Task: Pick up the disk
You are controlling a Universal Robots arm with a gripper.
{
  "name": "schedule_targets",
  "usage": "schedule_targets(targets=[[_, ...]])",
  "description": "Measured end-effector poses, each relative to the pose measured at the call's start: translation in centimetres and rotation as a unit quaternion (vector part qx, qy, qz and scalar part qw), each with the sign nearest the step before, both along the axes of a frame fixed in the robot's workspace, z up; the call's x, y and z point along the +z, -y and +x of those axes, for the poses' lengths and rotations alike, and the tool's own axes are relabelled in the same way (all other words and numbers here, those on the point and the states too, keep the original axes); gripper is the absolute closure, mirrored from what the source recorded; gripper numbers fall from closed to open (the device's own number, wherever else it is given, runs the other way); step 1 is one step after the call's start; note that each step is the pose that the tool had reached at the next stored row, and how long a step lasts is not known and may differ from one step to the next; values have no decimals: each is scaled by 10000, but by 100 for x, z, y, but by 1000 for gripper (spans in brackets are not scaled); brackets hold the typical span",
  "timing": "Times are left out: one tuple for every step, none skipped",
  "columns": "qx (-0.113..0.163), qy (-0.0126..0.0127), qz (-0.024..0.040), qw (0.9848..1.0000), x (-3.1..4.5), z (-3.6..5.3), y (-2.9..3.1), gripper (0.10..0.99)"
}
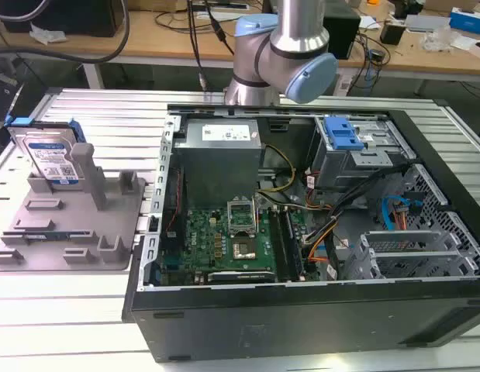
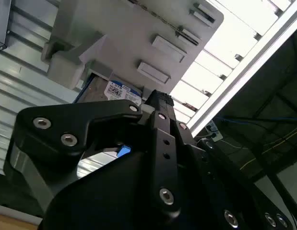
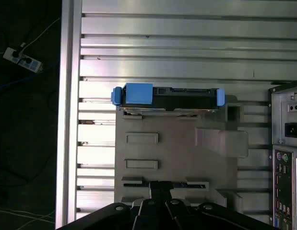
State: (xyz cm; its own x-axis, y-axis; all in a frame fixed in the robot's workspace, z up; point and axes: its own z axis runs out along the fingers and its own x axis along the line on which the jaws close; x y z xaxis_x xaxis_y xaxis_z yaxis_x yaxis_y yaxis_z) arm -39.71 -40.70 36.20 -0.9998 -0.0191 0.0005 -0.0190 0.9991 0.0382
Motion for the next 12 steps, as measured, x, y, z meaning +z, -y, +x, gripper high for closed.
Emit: schedule_targets(targets=[[0,0,0,10000,0,0,0,980],[0,0,0,10000,0,0,0,980],[0,0,0,10000,0,0,0,980],[0,0,0,10000,0,0,0,980],[0,0,0,10000,0,0,0,980],[0,0,0,10000,0,0,0,980],[0,0,0,10000,0,0,0,980],[0,0,0,10000,0,0,0,980],[0,0,0,10000,0,0,0,980],[0,0,0,10000,0,0,0,980],[2,0,0,10000,0,0,0,980],[24,0,0,10000,0,0,0,980]])
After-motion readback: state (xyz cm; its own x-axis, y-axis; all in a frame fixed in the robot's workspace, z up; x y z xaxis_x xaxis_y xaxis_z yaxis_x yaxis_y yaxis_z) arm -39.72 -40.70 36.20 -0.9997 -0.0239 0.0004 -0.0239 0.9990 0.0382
